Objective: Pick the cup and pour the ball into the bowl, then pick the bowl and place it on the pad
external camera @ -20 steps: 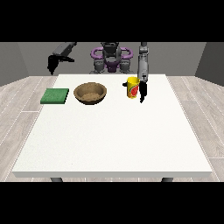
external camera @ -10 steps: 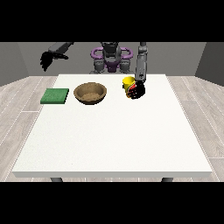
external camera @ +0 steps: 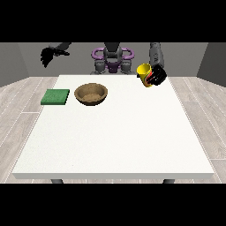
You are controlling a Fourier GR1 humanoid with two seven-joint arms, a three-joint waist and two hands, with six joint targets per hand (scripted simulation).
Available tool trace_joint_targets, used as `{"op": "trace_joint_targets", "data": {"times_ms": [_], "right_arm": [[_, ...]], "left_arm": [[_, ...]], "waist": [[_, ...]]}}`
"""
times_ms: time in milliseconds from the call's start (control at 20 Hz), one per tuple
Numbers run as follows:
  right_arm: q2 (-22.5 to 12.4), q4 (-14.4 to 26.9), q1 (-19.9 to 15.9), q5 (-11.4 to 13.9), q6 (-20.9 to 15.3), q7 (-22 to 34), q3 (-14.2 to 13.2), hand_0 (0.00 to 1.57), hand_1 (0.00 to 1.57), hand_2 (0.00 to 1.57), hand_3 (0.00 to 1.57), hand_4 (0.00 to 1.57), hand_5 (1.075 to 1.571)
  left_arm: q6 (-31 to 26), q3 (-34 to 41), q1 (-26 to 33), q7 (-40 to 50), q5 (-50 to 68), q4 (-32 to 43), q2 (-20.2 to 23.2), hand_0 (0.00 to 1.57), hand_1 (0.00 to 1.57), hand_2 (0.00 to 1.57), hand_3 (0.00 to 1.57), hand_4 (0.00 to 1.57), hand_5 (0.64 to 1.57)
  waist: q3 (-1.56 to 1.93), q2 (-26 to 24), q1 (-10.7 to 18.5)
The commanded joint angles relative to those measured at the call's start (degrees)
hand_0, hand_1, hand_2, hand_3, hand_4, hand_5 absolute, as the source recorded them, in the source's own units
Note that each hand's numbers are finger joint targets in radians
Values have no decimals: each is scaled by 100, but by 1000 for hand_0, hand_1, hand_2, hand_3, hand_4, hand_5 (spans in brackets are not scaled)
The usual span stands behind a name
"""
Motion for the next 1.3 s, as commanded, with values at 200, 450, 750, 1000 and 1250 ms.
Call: {"op": "trace_joint_targets", "data": {"times_ms": [200,450,750,1000,1250], "right_arm": [[38,520,-6,122,29,-163,13,0,0,0,0,0,1568],[-269,957,-289,-126,227,-187,-305,0,0,0,0,0,1569],[-379,1196,-93,-1,579,-463,-208,0,0,0,0,0,1570],[-409,1405,73,22,663,-680,-274,0,0,0,0,0,1571],[-522,1562,-257,-27,711,-596,-308,0,0,0,0,0,1571]], "left_arm": [[166,-809,-730,1860,-1260,-35,73,1491,1491,1571,1571,1571,1273],[336,-1192,-989,2697,-1927,-181,-285,1491,1491,1571,1571,1571,1273],[455,-1932,-1550,3927,-3221,-7,-556,1516,1516,1571,1571,1571,1211],[298,-2736,-1793,4460,-4447,162,-551,1553,1553,1571,1571,1530,1298],[-456,-3578,-2191,4880,-5411,346,-1086,1482,1482,1571,1571,1571,1204]], "waist": [[-22,-334,38],[-23,-340,126],[-15,-485,-92],[-11,-666,-96],[-14,-538,-86]]}}
